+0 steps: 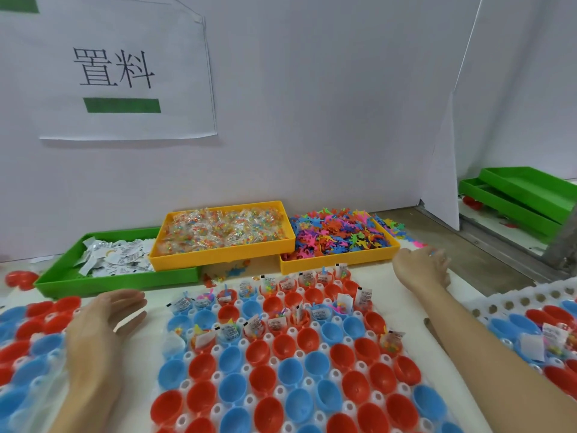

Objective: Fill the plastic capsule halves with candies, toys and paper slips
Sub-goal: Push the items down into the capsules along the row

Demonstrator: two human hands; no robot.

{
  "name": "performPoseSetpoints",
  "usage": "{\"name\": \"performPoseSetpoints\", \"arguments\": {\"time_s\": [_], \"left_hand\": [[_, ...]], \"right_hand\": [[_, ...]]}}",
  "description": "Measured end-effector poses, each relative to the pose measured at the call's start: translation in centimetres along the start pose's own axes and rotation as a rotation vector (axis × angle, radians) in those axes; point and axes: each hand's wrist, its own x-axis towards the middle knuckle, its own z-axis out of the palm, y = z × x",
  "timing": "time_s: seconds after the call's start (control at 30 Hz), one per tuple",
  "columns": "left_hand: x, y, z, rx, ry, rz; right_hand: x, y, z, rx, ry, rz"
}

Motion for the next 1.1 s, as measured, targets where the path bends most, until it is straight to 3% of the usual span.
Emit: {"name": "performPoseSetpoints", "arguments": {"time_s": [0.17, 0.4, 0.53, 0.87, 1.1], "left_hand": [[-0.3, 0.7, 0.4, -0.01, 0.018, -0.005], [-0.4, 0.9, 0.5, 0.023, 0.019, -0.011], [-0.4, 0.9, 0.6, 0.051, 0.012, -0.014], [-0.5, 0.8, 0.7, 0.115, -0.012, 0.027], [-1.0, 0.7, 1.6, 0.168, -0.119, 0.066]], "right_hand": [[0.6, 0.2, -0.3, -0.11, -0.054, 0.018], [-1.5, 0.9, -0.6, -0.261, 0.127, -0.236], [-2.2, 1.8, -0.4, -0.33, 0.054, -0.287], [-3.5, 2.6, -0.4, -0.116, 0.079, -0.428], [-6.2, 1.8, -2.5, 0.261, -0.129, -0.691]]}}
